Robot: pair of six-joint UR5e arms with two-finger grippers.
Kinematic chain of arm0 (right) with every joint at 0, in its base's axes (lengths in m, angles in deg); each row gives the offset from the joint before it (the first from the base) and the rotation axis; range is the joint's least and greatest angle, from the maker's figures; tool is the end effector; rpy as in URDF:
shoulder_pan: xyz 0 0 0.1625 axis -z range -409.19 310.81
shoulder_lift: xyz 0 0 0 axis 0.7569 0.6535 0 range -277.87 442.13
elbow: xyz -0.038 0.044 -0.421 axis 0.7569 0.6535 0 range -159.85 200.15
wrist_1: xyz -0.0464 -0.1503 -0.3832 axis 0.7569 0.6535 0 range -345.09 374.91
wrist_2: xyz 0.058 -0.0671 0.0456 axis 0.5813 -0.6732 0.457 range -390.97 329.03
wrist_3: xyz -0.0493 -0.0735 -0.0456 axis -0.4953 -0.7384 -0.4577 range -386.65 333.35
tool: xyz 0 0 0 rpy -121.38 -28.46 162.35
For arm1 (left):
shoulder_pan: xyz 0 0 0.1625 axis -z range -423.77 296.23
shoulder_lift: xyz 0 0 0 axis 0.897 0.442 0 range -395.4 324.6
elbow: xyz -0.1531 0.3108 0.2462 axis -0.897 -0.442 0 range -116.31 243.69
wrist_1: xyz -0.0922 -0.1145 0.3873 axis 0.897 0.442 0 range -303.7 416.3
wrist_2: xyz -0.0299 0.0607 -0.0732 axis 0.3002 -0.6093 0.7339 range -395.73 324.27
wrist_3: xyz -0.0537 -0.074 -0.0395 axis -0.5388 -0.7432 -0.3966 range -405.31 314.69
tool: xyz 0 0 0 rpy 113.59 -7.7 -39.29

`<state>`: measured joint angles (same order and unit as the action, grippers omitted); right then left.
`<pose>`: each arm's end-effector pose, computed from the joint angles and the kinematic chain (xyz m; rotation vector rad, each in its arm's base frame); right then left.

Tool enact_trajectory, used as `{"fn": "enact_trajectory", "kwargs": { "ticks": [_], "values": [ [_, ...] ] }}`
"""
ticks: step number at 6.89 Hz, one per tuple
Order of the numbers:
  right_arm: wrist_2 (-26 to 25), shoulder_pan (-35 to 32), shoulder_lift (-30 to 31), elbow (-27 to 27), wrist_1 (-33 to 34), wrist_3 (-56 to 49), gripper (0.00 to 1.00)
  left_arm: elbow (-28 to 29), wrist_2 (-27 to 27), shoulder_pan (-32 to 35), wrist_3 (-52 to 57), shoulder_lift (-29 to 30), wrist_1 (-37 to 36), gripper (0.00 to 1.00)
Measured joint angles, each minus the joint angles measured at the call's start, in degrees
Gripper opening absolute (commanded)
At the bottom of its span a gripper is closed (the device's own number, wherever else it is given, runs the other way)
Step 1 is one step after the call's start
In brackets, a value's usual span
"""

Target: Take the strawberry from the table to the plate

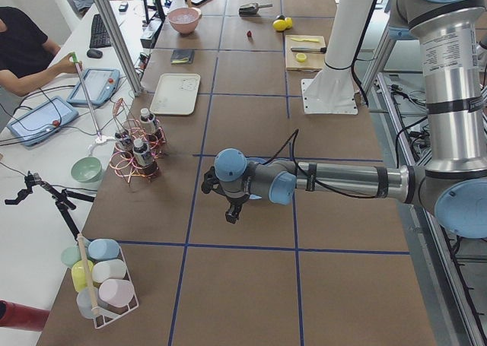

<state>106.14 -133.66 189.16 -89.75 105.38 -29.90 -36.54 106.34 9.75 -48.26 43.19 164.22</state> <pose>0.0244 -0.3738 0.6127 0.0230 -0.8237 -0.1617 0.0670 -0.4194 0.6172 0.1160 0.9395 0.3511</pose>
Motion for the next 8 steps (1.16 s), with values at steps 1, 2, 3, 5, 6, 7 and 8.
{"fn": "enact_trajectory", "kwargs": {
  "ticks": [1, 2, 3, 5, 6, 7, 8],
  "values": [
    [0.00, 0.00, 0.07, 0.02, -0.02, 0.00, 1.00, 2.85, -0.54, -2.81, -5.86, 0.24, 6.19, 0.97],
    [0.00, 0.03, 0.09, 0.03, -0.03, 0.00, 1.00, 5.50, -0.81, -5.18, -11.41, 1.06, 10.95, 0.96],
    [0.00, 0.06, 0.11, 0.06, -0.03, 0.00, 1.00, 7.15, -0.91, -8.47, -15.89, 2.38, 13.30, 0.96],
    [0.00, 0.05, 0.11, 0.11, -0.03, 0.00, 1.00, 9.55, -0.97, -14.45, -20.43, 5.48, 14.36, 0.92],
    [0.00, 0.06, 0.11, 0.12, -0.03, 0.00, 1.00, 10.44, -1.22, -15.93, -21.16, 6.43, 14.44, 0.84],
    [0.00, 0.08, 0.11, 0.12, -0.03, 0.00, 1.00, 10.82, -1.83, -16.74, -21.44, 6.82, 14.46, 0.68],
    [0.00, 0.07, 0.11, 0.11, -0.03, 0.00, 1.00, 11.02, -2.43, -17.12, -21.53, 6.95, 14.49, 0.23]
  ]
}}
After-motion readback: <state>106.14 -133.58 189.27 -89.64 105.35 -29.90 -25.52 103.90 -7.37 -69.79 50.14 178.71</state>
